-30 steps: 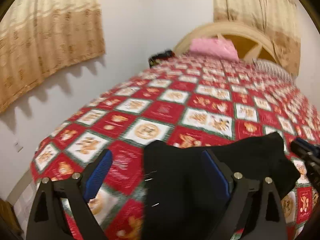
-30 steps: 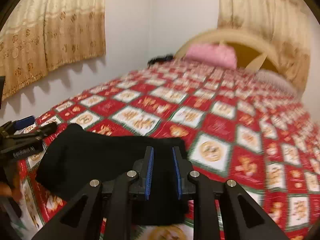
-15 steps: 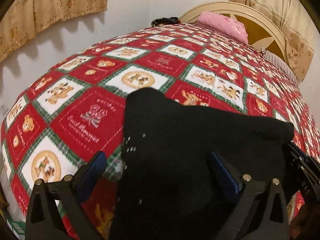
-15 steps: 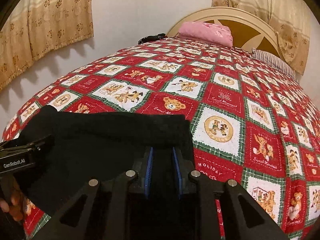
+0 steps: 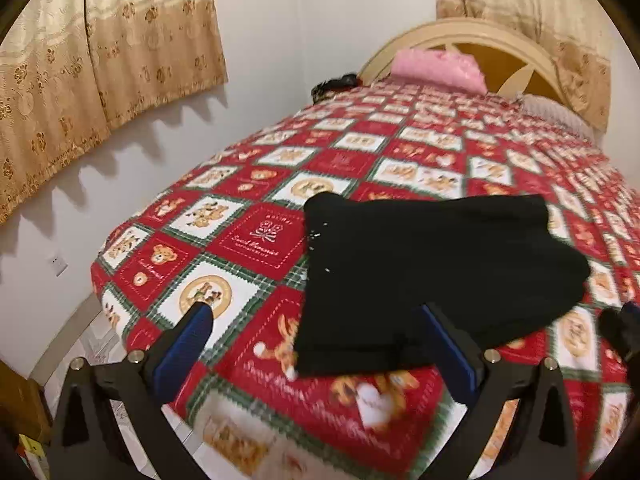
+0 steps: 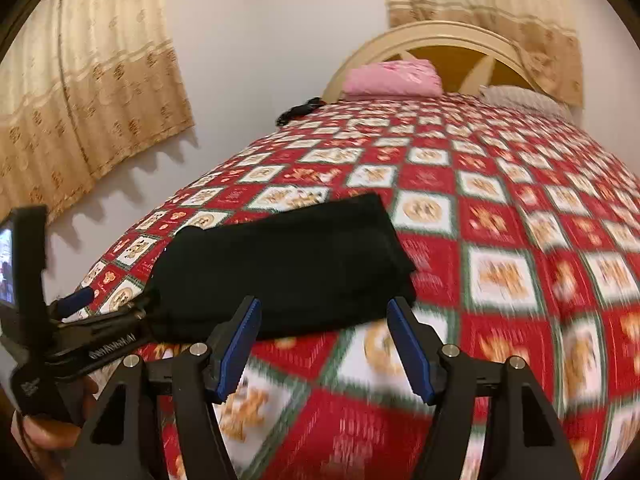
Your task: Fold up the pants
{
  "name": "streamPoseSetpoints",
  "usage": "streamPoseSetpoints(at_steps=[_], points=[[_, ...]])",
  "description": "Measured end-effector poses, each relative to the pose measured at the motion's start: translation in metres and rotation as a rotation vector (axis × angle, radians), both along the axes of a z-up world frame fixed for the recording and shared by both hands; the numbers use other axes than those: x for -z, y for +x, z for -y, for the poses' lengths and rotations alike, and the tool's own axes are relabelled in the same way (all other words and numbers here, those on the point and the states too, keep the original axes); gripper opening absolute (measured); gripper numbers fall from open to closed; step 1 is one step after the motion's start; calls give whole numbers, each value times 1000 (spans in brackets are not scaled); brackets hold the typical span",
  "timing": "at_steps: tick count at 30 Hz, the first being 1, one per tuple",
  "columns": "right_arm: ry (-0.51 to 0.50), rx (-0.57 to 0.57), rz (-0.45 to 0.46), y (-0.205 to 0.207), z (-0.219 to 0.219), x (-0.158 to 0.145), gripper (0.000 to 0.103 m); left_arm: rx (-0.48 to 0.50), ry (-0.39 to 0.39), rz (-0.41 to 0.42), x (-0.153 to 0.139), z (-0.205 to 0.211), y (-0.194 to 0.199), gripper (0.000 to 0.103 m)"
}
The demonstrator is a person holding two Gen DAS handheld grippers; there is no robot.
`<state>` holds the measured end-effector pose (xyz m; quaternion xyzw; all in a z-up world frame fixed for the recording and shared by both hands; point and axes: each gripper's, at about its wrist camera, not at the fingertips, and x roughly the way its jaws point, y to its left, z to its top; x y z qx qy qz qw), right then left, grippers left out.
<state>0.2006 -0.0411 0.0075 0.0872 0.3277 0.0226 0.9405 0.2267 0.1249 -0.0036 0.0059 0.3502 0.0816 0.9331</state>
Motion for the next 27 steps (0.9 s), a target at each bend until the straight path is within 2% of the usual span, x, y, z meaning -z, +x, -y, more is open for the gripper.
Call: streamPoseSetpoints(at_steps=[4,9,12,16,20,21,23,27], points=[[61,48,-29,-28,11,7,67,20,-6,48,-10,5,-25,103],[67,83,-17,-54,12,3,67,73,38,72,-14,20,-51,103],[27,76,29,-69,4,-6,67,101,63,76,-17,27,-63,103],[-39,61,93,-87,-10,-19,67,122,44,76,-22,28,-75,103],[-62,80,197,-109,-12,-39,67,127,57,110,-28,29,-89,103],[-64,92,225,-114,-11,-44,68,127,59,126,-30,29,-93,103],[-67,127,286,-125,-8,-53,78,128,60,151,-33,29,-99,103],[-56,173,370,-139,-3,-66,81,115,81,185,-41,30,-107,103]])
